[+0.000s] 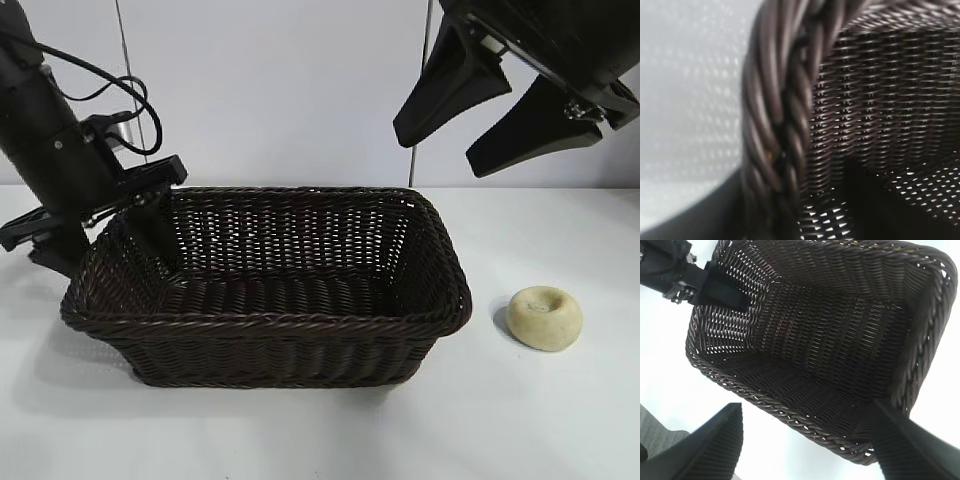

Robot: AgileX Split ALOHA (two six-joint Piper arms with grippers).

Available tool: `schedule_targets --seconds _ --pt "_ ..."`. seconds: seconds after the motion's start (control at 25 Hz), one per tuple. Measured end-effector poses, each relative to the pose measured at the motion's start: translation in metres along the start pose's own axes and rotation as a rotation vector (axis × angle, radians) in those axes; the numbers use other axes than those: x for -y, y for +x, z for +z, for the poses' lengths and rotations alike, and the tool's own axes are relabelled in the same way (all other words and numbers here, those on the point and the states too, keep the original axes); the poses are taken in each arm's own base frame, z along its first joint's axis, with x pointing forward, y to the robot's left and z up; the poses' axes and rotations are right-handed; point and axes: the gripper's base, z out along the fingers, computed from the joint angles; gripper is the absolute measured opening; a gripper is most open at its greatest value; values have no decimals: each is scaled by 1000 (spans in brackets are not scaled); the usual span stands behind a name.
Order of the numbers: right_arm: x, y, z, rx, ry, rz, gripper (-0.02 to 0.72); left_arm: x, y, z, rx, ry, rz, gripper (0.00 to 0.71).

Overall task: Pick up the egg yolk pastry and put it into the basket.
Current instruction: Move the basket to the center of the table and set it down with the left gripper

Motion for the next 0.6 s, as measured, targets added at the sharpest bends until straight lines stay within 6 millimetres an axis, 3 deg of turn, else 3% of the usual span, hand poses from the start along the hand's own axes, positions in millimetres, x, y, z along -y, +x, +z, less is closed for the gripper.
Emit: schedule_targets --seconds 0.36,0.6 --pt "0 0 0 -1 1 -1 516 27 2 -81 126 -73 164 586" --pt "0 0 0 -1 1 -1 516 17 0 -94 128 -234 167 587"
